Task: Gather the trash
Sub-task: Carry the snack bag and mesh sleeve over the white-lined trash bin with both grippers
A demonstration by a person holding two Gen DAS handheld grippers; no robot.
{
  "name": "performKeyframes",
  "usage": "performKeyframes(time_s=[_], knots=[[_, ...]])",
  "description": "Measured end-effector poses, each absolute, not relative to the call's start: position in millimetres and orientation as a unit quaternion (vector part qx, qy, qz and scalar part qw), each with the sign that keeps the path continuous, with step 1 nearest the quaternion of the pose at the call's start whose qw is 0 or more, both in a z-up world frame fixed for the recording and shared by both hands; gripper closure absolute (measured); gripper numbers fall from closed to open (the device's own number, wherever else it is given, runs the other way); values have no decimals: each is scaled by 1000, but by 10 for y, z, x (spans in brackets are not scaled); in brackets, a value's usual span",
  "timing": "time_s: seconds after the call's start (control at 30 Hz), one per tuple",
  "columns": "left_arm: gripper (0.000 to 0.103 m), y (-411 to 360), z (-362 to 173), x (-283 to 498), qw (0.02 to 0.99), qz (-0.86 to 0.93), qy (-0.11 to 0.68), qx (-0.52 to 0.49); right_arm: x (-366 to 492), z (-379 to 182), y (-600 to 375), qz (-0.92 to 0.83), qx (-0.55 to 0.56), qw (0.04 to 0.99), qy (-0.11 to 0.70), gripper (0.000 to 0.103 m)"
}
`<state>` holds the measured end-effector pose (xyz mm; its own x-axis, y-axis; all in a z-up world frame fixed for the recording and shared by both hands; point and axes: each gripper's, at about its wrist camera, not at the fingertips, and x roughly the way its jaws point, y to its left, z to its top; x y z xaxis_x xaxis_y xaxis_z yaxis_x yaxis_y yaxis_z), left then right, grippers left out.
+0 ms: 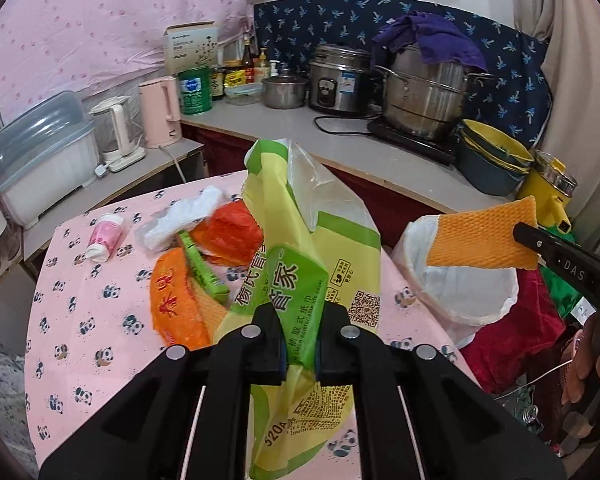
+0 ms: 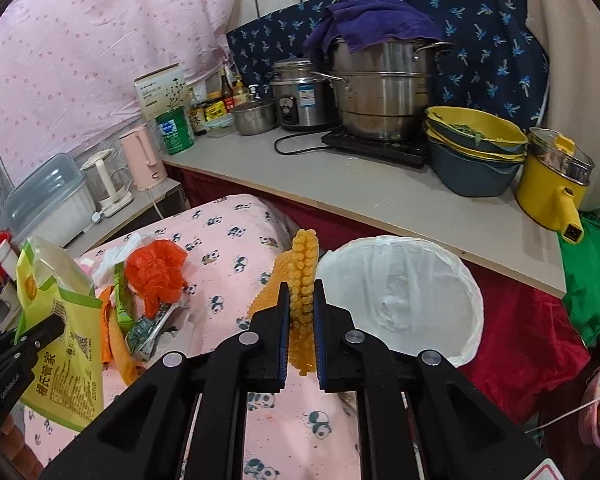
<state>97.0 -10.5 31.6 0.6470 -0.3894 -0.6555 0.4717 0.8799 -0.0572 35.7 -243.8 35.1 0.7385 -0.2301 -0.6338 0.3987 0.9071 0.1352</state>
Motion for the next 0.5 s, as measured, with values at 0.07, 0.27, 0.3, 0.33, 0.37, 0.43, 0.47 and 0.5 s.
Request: performKeyframes(time_s=[0.07,0.27,0.3,0.33,0.37,0.43,0.47,0.5], knots=[[95,-308,328,945,900,-256,346,65,280,350,-2576,-183,139,920,316,93],[95,-913,313,916,883,-302,349,82,78,300,-2934,-220,154,912,311,93],[95,-1008,312,913,880,-310,350,84,43,286,-2991,-225,155,910,311,93],[95,-1106,303,912,877,-317,350,85,17,268,-3045,-232,157,908,311,93],[95,-1198,294,905,875,-323,349,88,-6,255,-3097,-236,160,907,311,93],[95,-1373,267,897,871,-333,349,96,-50,215,-3203,-245,166,903,312,93],[95,-1454,255,891,869,-339,348,97,-65,194,-3246,-250,168,901,313,93],[95,-1532,239,893,866,-344,349,100,-79,175,-3289,-254,171,899,313,93]])
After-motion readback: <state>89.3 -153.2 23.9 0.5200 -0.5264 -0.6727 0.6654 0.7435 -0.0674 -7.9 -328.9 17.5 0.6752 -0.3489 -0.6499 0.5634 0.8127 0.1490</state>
